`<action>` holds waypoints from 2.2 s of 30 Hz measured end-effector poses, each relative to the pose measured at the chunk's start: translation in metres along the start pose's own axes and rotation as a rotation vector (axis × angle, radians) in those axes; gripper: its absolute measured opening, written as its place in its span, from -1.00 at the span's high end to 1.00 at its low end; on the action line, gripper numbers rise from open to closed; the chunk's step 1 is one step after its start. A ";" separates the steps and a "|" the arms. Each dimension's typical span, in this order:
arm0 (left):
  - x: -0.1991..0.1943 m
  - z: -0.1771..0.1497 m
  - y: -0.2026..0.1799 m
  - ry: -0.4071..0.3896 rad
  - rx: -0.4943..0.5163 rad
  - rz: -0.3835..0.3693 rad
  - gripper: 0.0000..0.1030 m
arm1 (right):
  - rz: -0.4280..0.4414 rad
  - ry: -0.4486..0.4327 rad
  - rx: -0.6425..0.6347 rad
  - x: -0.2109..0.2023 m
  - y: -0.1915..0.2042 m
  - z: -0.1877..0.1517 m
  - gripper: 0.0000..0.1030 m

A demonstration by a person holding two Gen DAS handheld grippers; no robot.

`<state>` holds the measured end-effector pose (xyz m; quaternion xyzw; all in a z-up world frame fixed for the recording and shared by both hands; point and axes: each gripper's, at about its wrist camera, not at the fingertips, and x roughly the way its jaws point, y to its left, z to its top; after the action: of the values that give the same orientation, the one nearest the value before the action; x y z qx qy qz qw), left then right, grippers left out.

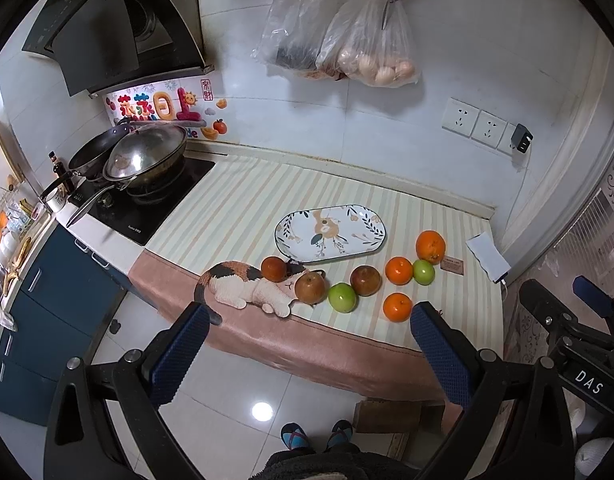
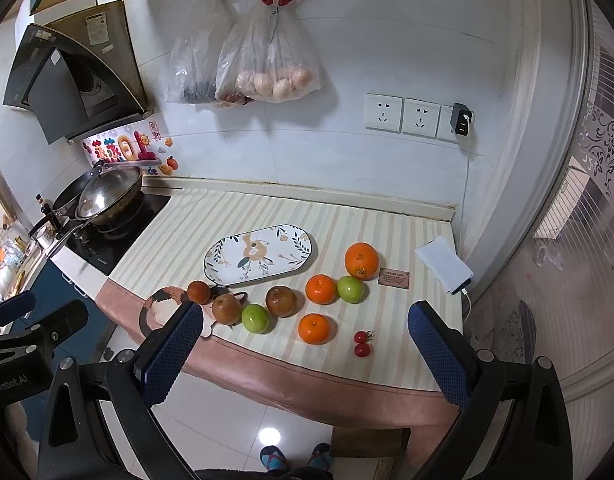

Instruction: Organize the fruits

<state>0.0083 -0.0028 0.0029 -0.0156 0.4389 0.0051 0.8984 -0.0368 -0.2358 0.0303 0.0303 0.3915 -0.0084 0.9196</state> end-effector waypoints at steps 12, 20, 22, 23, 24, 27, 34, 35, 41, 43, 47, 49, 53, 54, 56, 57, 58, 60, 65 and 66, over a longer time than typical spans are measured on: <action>0.001 0.000 0.000 0.000 0.000 -0.002 -0.99 | 0.006 0.008 0.001 0.002 -0.001 0.001 -1.00; 0.002 0.005 -0.002 -0.002 -0.001 0.000 -0.99 | 0.008 0.015 -0.006 0.008 0.003 0.001 -1.00; 0.002 0.005 -0.003 -0.002 -0.001 0.000 -0.99 | 0.008 0.014 -0.006 0.007 0.003 0.000 -1.00; 0.002 0.005 -0.003 -0.002 -0.001 -0.001 -0.99 | 0.008 0.014 -0.005 0.007 0.003 0.001 -1.00; 0.002 0.006 -0.003 -0.002 -0.001 -0.001 -0.99 | 0.009 0.013 -0.005 0.008 0.003 0.001 -1.00; 0.002 0.007 -0.004 -0.001 -0.001 -0.002 -0.99 | 0.007 0.016 -0.007 0.008 0.003 0.001 -1.00; 0.003 0.007 -0.004 -0.001 -0.001 -0.002 -0.99 | 0.008 0.012 -0.004 0.007 0.004 0.001 -1.00; 0.002 0.007 -0.004 0.000 -0.001 -0.002 -0.99 | 0.009 0.012 -0.004 0.007 0.004 0.001 -1.00; 0.002 0.005 -0.002 -0.001 -0.003 -0.003 -0.99 | 0.010 0.011 -0.007 0.005 0.007 0.001 -1.00; 0.002 0.005 -0.002 -0.002 -0.002 -0.002 -0.99 | 0.011 0.008 -0.007 0.004 0.008 0.001 -1.00; 0.005 0.005 -0.001 -0.001 -0.002 -0.003 -0.99 | 0.015 -0.001 -0.010 0.000 0.013 0.000 -1.00; 0.006 0.005 0.000 -0.001 -0.003 -0.005 -0.99 | 0.018 -0.005 -0.011 -0.005 0.014 -0.003 -1.00; 0.006 0.006 0.000 -0.003 -0.002 -0.005 -0.99 | 0.020 -0.008 -0.011 -0.007 0.015 -0.005 -1.00; 0.006 0.006 0.000 -0.003 -0.003 -0.005 -0.99 | 0.019 -0.008 -0.013 -0.008 0.016 -0.004 -1.00; 0.007 0.007 0.000 -0.001 -0.004 -0.005 -0.99 | 0.021 -0.008 -0.011 -0.007 0.015 -0.004 -1.00; 0.007 0.007 0.000 0.000 -0.004 -0.006 -0.99 | 0.021 -0.009 -0.011 -0.007 0.016 -0.005 -1.00; 0.009 0.007 0.000 0.001 -0.004 -0.006 -0.99 | 0.021 -0.011 -0.011 -0.008 0.017 -0.005 -1.00; 0.009 0.007 0.000 0.002 -0.004 -0.007 -0.99 | 0.024 -0.012 -0.011 -0.009 0.018 -0.005 -1.00; 0.011 0.007 0.002 0.006 -0.003 -0.011 -0.99 | 0.027 -0.013 -0.009 -0.010 0.020 -0.006 -1.00; 0.011 0.007 0.002 0.005 -0.003 -0.011 -0.99 | 0.029 -0.012 -0.006 -0.010 0.021 -0.006 -1.00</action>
<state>0.0206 -0.0009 -0.0017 -0.0192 0.4412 0.0007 0.8972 -0.0477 -0.2149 0.0343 0.0331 0.3857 0.0058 0.9220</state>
